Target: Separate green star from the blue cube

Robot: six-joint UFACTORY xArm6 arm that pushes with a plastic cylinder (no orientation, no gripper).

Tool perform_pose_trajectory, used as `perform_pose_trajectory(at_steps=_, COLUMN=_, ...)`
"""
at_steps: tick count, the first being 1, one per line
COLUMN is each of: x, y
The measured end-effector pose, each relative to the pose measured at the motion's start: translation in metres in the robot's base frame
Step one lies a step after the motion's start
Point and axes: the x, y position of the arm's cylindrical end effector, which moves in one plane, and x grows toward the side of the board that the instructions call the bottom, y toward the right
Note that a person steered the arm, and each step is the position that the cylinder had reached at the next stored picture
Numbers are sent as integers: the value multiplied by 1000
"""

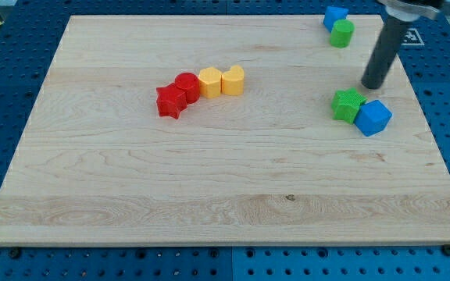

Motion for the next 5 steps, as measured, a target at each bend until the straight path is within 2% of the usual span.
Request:
perform_pose_trajectory(at_steps=2, x=69, y=0)
perform_pose_trajectory(at_steps=3, x=78, y=2)
perform_pose_trajectory(at_steps=4, x=63, y=10)
perform_pose_trajectory(at_steps=5, x=60, y=-14)
